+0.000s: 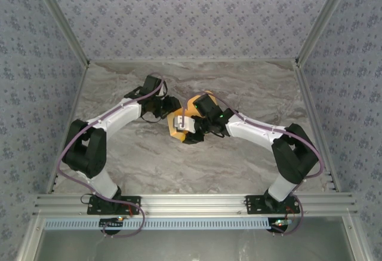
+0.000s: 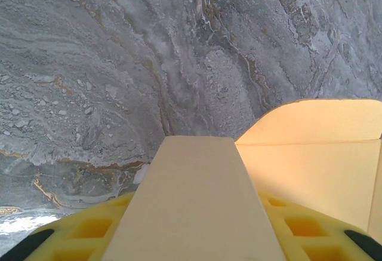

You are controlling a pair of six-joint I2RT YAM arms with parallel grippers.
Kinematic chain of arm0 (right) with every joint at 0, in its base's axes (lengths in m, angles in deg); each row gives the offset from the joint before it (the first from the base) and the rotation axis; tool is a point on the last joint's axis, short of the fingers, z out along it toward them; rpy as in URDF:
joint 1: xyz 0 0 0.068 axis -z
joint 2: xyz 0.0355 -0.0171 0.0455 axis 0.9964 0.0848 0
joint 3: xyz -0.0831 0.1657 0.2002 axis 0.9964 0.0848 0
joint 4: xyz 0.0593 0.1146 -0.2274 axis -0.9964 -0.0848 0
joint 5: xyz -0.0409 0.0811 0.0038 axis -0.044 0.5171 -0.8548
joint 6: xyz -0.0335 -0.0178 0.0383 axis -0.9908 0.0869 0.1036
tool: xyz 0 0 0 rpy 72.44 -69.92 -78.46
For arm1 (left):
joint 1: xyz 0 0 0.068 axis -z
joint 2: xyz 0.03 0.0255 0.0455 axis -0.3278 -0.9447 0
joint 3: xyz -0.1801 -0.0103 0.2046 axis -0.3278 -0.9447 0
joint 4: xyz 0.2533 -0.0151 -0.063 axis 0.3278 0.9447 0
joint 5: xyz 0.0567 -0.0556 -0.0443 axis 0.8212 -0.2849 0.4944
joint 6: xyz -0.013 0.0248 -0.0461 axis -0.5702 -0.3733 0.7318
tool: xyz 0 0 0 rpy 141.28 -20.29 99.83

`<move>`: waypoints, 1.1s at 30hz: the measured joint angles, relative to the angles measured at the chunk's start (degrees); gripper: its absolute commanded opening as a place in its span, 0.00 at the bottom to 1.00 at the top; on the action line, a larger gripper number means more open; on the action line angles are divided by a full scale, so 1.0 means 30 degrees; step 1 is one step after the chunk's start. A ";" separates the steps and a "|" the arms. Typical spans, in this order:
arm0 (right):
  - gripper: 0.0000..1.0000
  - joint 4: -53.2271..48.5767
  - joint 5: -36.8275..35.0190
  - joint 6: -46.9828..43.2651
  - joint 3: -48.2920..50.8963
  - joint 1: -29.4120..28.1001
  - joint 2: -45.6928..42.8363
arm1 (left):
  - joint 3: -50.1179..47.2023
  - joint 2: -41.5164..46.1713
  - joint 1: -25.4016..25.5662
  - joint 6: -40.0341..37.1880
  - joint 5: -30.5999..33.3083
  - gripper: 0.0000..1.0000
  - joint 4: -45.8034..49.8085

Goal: Fold the paper box

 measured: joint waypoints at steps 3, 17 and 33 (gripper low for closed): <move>0.40 0.0007 -0.0051 0.0080 0.0182 0.0000 -0.0619 | -0.0146 0.0000 -0.0007 0.0000 0.0000 0.31 0.0022; 0.23 0.0430 0.0138 0.0240 0.0663 -0.0503 -0.0750 | -0.0204 0.0109 0.0000 0.0007 -0.0036 0.30 0.0080; 0.14 -0.4940 0.4685 -0.2994 -0.4284 0.0007 0.3665 | -0.0678 0.0605 0.0007 0.0124 0.0044 0.30 0.0430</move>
